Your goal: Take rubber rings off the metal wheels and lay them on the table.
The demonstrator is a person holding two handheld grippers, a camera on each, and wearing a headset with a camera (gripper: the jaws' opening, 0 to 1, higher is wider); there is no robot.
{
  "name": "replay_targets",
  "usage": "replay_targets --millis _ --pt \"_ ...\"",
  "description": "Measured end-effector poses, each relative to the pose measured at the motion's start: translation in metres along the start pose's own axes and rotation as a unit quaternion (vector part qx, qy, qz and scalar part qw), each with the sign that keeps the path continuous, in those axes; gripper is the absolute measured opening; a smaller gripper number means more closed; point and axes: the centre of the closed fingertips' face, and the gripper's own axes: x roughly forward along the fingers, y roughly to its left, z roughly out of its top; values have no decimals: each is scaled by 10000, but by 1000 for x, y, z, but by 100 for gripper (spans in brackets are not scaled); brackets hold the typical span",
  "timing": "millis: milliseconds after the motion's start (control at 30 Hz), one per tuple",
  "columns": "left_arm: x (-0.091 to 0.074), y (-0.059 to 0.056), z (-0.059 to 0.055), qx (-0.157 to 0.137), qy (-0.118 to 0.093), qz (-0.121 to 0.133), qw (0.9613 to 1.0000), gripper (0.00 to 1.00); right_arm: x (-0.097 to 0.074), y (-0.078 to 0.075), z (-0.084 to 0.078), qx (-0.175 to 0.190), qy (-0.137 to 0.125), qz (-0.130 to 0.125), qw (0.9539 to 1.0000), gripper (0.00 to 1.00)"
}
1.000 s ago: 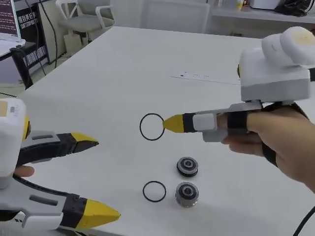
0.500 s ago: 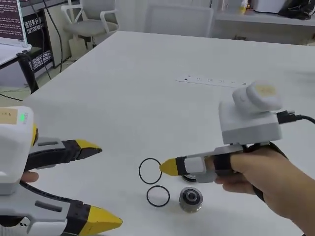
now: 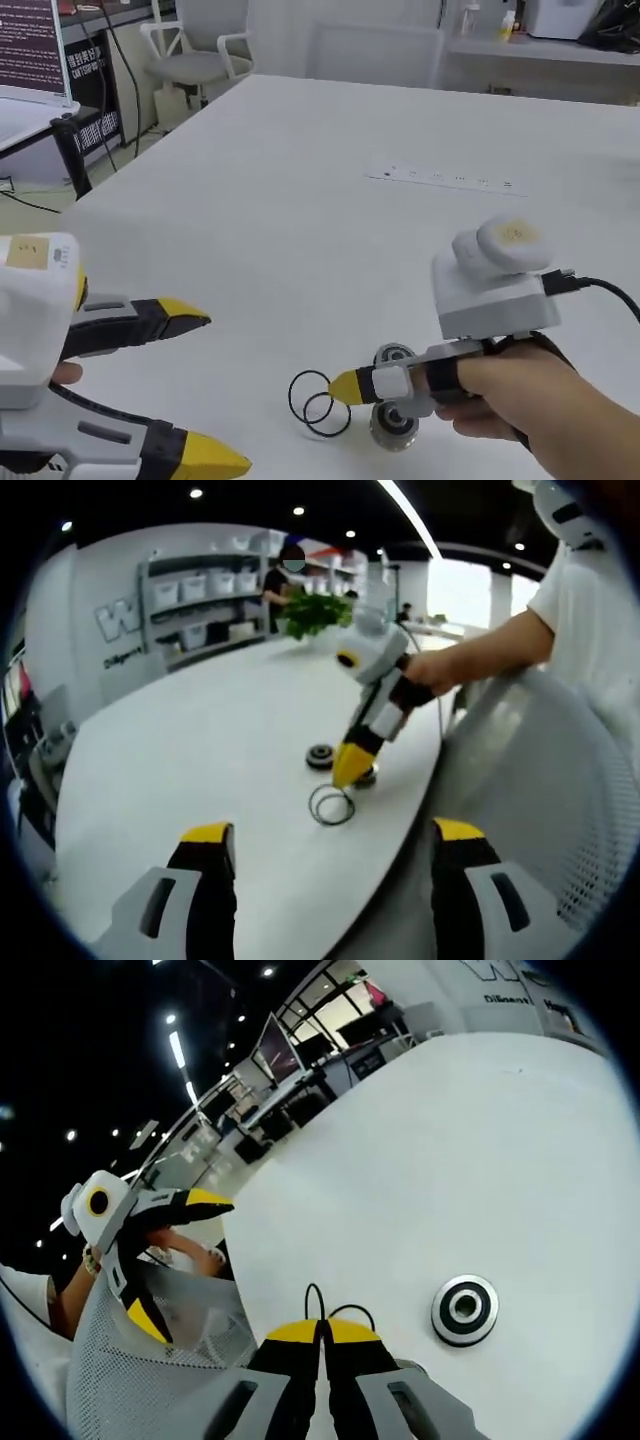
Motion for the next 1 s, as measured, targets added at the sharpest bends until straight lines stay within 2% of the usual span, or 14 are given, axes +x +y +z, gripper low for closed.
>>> replay_targets --millis 400,567,1000 --pt "1 -1 -2 -33 55 -24 10000 81 6 -4 -8 -139 216 -87 9996 0" --pt "0 -1 -3 -19 73 -18 10000 81 7 -4 -8 -205 216 -122 9995 0" --pt "0 0 -3 37 102 13 9999 80 7 -10 -14 -541 424 -321 9971 3"
